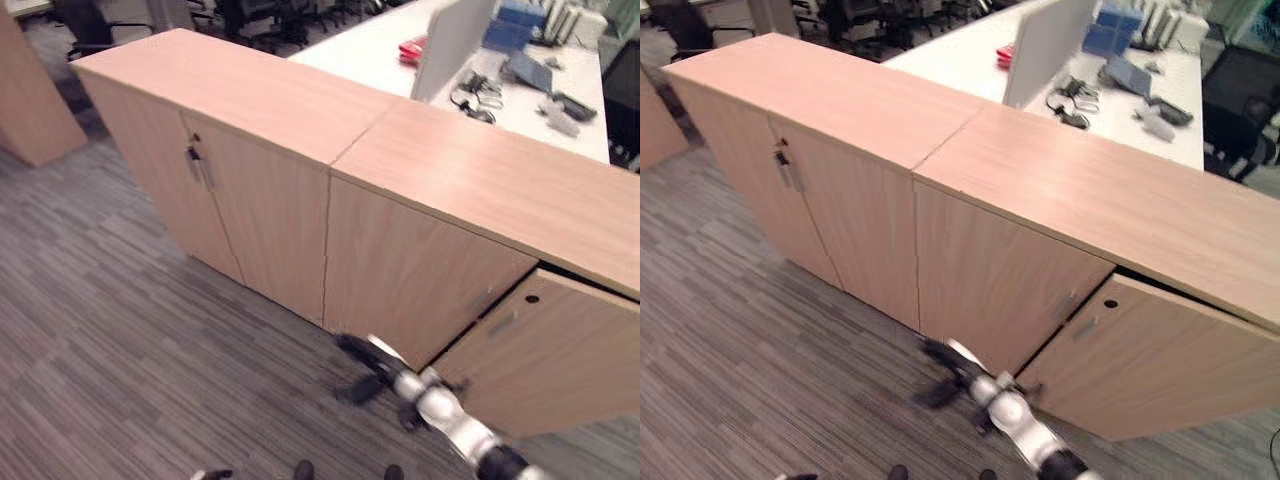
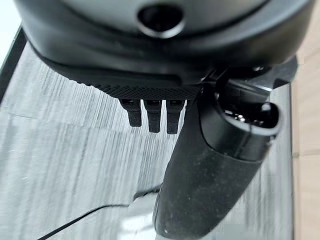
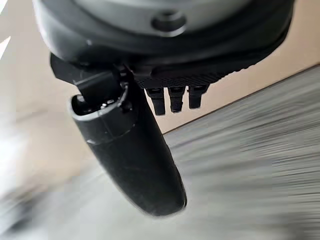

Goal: Put the empty folder in the office cabinet

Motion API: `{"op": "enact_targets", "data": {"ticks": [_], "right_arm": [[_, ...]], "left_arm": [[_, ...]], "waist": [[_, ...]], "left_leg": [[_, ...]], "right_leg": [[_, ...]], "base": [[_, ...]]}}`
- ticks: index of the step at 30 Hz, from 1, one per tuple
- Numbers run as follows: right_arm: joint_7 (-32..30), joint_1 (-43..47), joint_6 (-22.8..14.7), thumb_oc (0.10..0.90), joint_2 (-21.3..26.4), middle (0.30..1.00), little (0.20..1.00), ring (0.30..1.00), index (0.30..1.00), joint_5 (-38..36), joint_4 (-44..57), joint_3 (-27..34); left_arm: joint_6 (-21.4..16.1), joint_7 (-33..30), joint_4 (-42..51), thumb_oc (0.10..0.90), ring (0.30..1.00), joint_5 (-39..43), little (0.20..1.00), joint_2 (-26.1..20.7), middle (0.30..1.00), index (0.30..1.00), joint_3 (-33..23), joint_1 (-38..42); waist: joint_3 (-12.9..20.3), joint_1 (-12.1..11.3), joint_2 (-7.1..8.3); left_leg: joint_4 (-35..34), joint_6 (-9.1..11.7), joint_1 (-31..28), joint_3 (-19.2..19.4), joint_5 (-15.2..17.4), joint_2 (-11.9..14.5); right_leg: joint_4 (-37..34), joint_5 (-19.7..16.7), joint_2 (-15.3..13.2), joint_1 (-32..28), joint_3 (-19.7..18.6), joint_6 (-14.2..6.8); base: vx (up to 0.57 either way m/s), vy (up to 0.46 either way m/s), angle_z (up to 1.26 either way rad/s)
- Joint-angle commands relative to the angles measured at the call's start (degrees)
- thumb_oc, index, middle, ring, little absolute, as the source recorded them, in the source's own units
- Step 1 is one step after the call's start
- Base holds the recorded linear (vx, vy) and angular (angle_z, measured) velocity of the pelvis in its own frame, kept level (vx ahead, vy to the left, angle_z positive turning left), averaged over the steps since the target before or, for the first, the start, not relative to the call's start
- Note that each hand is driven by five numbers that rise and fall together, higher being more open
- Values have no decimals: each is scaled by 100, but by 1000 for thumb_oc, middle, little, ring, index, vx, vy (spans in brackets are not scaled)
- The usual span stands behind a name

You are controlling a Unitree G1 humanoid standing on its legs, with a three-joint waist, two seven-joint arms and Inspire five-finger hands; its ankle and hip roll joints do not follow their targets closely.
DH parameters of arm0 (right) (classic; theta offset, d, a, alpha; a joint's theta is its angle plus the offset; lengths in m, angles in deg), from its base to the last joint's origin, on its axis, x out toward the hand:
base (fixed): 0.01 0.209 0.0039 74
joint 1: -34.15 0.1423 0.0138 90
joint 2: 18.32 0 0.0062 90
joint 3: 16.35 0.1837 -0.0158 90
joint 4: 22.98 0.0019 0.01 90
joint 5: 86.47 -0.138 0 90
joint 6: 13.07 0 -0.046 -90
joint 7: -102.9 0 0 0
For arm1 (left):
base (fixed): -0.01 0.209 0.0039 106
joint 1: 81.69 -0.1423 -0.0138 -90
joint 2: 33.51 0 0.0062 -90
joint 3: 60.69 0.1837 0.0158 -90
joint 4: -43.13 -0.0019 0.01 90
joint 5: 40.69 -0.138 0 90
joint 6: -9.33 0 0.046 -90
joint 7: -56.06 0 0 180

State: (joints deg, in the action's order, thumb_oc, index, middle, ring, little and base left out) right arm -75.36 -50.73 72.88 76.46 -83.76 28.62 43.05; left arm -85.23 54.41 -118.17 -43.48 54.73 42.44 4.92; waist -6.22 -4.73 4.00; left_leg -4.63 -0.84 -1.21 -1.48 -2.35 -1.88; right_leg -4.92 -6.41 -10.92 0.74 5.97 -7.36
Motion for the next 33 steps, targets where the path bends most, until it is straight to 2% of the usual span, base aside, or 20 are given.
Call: {"op": "enact_targets", "data": {"ticks": [1, 3, 6, 7, 11, 14, 33], "right_arm": [[-563, 175, -187, 800, -110, 900, 900, 900, 900, 824, -642, 242], [-564, -32, -30, 800, -246, 900, 900, 900, 900, 761, -1578, 456], [-537, -219, 27, 800, -283, 900, 900, 900, 900, 787, -2143, 555], [-488, -420, 109, 800, -219, 900, 900, 900, 900, 1024, -2519, 567], [-428, -636, 172, 800, -145, 900, 900, 900, 900, 1062, -2791, 672], [-392, -765, 240, 800, -177, 900, 900, 900, 900, 687, -3108, 996], [-439, -607, 117, 800, -381, 900, 900, 900, 900, 1, -3092, 1258]], "left_arm": [[-216, 43, 8, 800, 900, 1, 900, 7, 900, 900, 30, 632], [-232, 157, -51, 800, 900, 54, 900, -3, 900, 900, 30, 576], [-203, 240, -169, 800, 900, 17, 900, -112, 900, 900, 44, 581], [-217, 302, -181, 800, 900, -126, 900, -236, 900, 900, 108, 577], [-231, 342, -170, 800, 900, -205, 900, -342, 900, 900, 124, 561], [-209, 340, -237, 800, 900, -149, 900, -368, 900, 900, 26, 522], [-190, 390, -295, 800, 900, 375, 900, -87, 900, 900, -239, 382]], "waist": [[31, 93, -221], [61, 122, -240], [99, 149, -241], [129, 190, -236], [166, 233, -234], [200, 276, -254], [273, 340, -425]], "left_leg": [[-35, 369, -180, 354, 326, 354], [-37, 383, -213, 351, 334, 372], [-37, 401, -269, 352, 360, 384], [-37, 424, -316, 357, 381, 407], [-37, 450, -356, 348, 393, 442], [-37, 483, -396, 347, 400, 473], [-37, 522, -565, 493, 433, 523]], "right_leg": [[517, 780, -53, -380, 6, -384], [435, 770, -51, -438, 21, -383], [360, 771, -37, -521, 29, -376], [286, 781, -28, -612, 28, -365], [230, 791, -7, -678, 54, -346], [167, 810, 15, -739, 62, -324], [20, 806, 49, -865, -48, -277]], "base": [[52, -42, -13], [53, -58, -23], [52, -66, -15], [54, -84, -4], [36, -74, -4], [21, -74, -6], [4, -9, -1]]}}
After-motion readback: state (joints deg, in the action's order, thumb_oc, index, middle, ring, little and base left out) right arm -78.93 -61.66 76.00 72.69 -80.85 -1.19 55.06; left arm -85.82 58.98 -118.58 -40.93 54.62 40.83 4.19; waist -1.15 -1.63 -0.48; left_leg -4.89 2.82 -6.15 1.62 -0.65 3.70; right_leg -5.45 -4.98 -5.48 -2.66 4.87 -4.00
